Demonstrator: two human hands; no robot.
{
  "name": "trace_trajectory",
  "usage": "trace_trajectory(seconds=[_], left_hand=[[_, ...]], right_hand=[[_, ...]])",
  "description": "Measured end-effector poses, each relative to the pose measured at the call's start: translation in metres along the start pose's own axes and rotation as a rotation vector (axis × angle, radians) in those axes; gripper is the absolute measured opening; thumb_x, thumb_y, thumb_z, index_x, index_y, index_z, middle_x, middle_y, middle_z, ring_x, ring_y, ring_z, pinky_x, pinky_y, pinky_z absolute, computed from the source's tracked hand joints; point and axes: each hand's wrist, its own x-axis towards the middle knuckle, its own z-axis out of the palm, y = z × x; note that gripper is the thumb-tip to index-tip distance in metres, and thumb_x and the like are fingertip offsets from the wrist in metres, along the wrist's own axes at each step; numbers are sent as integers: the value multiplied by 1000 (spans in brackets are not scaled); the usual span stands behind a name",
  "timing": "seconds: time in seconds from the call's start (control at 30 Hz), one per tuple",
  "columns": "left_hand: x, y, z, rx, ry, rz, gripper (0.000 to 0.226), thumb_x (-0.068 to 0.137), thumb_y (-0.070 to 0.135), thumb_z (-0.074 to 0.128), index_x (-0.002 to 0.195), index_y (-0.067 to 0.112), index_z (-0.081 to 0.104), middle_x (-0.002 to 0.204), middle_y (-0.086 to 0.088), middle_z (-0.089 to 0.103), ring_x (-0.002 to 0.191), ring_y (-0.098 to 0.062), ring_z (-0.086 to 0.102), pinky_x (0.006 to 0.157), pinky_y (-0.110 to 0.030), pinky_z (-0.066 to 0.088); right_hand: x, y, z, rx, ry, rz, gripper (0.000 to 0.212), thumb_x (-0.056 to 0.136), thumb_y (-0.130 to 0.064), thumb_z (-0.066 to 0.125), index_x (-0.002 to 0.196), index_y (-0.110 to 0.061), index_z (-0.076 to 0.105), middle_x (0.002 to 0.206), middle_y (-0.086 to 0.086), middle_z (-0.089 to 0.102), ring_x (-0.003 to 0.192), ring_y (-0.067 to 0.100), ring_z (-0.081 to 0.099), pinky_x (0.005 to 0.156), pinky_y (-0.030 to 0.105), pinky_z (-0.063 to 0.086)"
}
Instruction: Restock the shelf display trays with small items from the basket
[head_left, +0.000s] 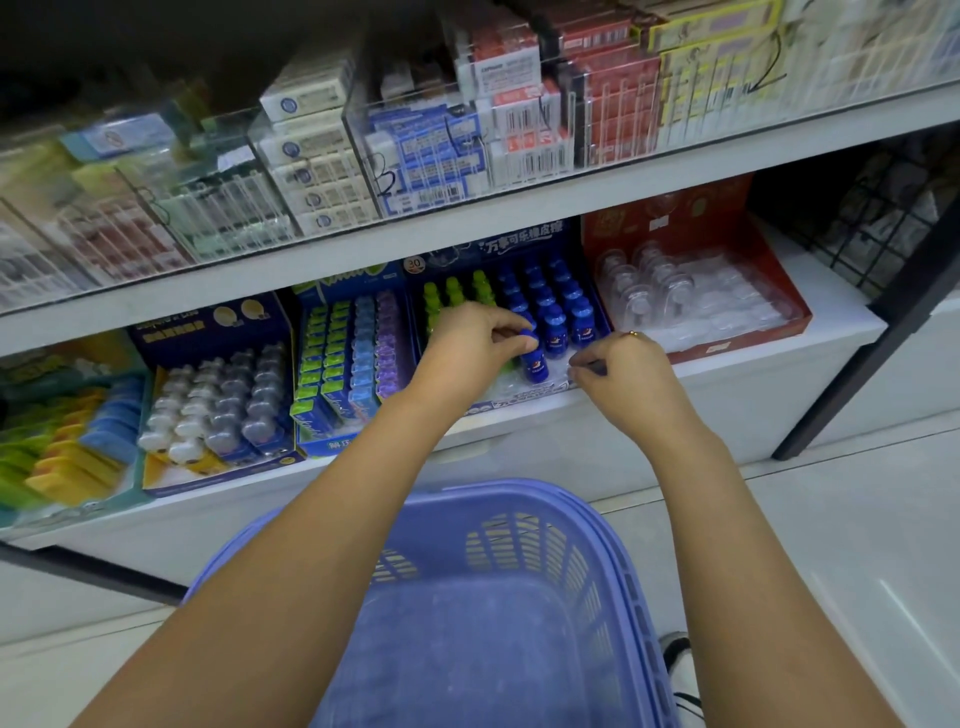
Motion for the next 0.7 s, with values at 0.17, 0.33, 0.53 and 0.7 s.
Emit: trace_trajectory(seconds=[0.17,0.33,0.53,0.7], left_hand=[[16,13,1,204,-126,47,25,83,20,72,106,10,73,104,-7,72,95,-16,64,86,-25,49],[11,16,8,181,-96,6,28,84,17,70,110,5,70,106,-12,70,97,-20,64,79,-20,44],[2,20,8,223,-108,-46,32,90,19,64,120,6,65,120,-13,65,109,-24,61,95,-32,46],[-34,20,-20,23,76,-36,38,90,23,62,126,13,59,110,-4,69,95,-16,63,79,-23,48]], right_hand=[[-2,-4,-1,-13,-21,15,24,87,-20,62,105,-7,72,102,13,69,102,30,57,89,37,47],[-4,-14,-10,15,-58,53,25,87,-20,62,106,-7,71,105,14,69,104,29,58,86,33,47],[-16,-38,-36,218,-133,54,15,84,-25,66,97,-20,72,97,-2,70,87,11,60,63,19,42],[-25,-68,-80,197,-424,50,16,81,-36,70,90,-22,73,88,-2,71,86,15,65,73,27,53]])
